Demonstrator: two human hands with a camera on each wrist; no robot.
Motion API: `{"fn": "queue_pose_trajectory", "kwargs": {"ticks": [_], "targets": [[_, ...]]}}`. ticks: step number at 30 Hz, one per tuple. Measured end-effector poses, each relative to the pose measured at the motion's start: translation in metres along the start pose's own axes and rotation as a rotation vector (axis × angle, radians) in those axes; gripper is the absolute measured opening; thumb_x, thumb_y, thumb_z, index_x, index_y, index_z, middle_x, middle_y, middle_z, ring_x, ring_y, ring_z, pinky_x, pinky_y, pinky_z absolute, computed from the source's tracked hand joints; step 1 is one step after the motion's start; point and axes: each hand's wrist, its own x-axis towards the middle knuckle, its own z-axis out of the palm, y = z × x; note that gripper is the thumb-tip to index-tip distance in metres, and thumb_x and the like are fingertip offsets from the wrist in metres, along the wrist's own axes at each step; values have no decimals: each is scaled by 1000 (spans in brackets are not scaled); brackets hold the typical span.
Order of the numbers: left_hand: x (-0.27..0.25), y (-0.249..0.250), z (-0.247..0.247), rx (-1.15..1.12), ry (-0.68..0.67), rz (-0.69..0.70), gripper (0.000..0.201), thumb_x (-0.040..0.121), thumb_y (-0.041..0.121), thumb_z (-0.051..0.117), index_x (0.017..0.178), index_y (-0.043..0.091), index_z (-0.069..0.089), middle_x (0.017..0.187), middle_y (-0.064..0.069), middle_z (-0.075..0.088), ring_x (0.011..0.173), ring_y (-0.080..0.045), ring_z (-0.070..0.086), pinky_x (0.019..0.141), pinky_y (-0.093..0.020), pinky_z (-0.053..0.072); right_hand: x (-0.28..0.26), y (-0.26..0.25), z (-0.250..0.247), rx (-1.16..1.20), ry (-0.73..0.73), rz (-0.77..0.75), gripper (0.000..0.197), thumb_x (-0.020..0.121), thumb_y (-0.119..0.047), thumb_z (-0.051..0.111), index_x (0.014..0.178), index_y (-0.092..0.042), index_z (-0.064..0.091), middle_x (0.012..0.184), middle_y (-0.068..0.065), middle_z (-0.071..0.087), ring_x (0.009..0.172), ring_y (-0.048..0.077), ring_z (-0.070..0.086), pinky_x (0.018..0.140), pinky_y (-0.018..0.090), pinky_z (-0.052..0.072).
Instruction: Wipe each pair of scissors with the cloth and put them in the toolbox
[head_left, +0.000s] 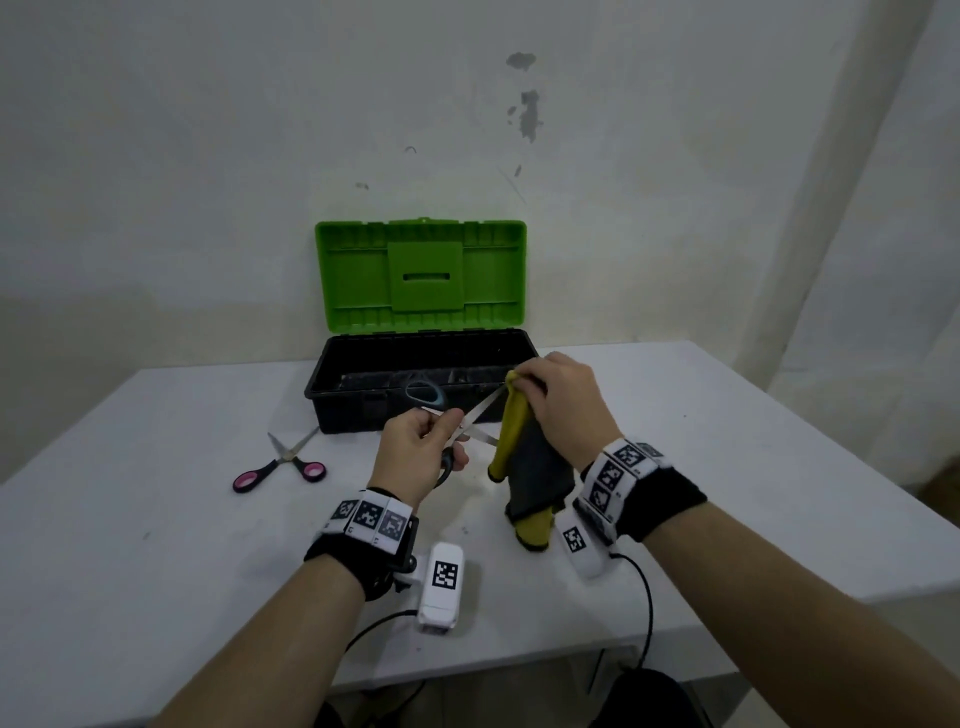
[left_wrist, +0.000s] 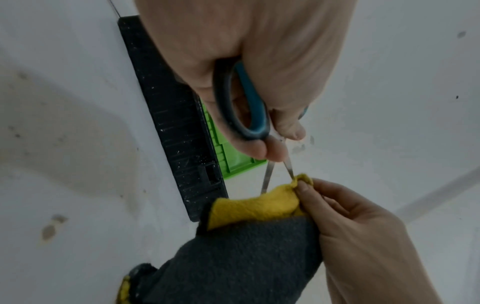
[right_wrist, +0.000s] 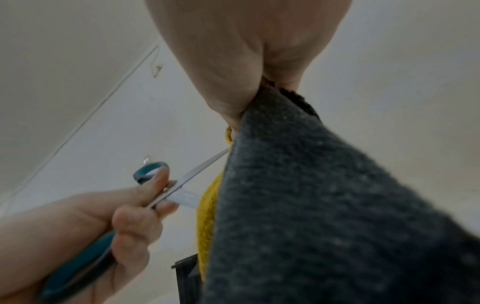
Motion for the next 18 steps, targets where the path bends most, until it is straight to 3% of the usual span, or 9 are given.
{"fn": "queue_pose_trajectory", "kwargs": {"ticks": [2, 5, 7, 10, 12, 14, 18], "targets": [[2, -1, -1, 21, 5, 18, 27, 97, 18, 62, 75, 3, 60, 59, -14, 65, 53, -23, 59, 62, -35, 52, -2, -5, -2, 22, -46, -49, 14, 93, -19, 61, 98, -14, 73, 91, 6, 64, 84, 22, 60, 79, 34, 49], [3, 0, 0, 82, -50, 75, 28, 97, 20, 62, 74, 2, 64, 59, -15, 65, 52, -25, 59, 59, -35, 49, -12, -23, 7, -29, -229, -152, 19, 95, -23, 57, 104, -15, 72, 97, 6, 62, 90, 23, 59, 81, 37, 49], [2, 2, 1, 94, -77, 106, 26, 97, 18, 62, 75, 3, 66, 61, -16, 65, 52, -25, 59, 58, -34, 49, -9, -24, 10, -63, -276, -110, 21, 96, -25, 56, 107, -14, 71, 100, 8, 60, 93, 25, 58, 83, 40, 48], [-2, 4, -2, 143, -89, 111, 25, 97, 18, 62, 80, 1, 68, 55, -10, 64, 50, -20, 56, 53, -24, 45, 2, -11, 4, -99, -209, 6, 20, 95, -23, 57, 103, -13, 72, 98, 9, 60, 93, 28, 57, 83, 41, 47], [0, 3, -5, 105, -61, 51, 29, 97, 19, 61, 82, -6, 64, 57, -13, 63, 51, -19, 57, 55, -25, 47, 5, 0, -3, -92, -124, 54, 16, 94, -21, 58, 99, -14, 72, 94, 7, 61, 91, 26, 58, 81, 37, 46], [2, 3, -5, -10, -27, -40, 30, 98, 17, 60, 84, -10, 60, 64, -17, 63, 48, -19, 56, 53, -28, 47, 3, 6, -9, -24, -84, -24, 11, 92, -20, 62, 95, -16, 72, 91, 2, 64, 87, 19, 59, 79, 32, 47], [0, 7, 3, -197, -55, -178, 24, 99, 16, 58, 85, -3, 58, 75, -16, 63, 47, -16, 53, 47, -24, 47, -12, -6, -7, -1, -240, -328, 10, 90, -20, 65, 96, -18, 74, 93, -2, 66, 82, 13, 62, 75, 25, 50]]}}
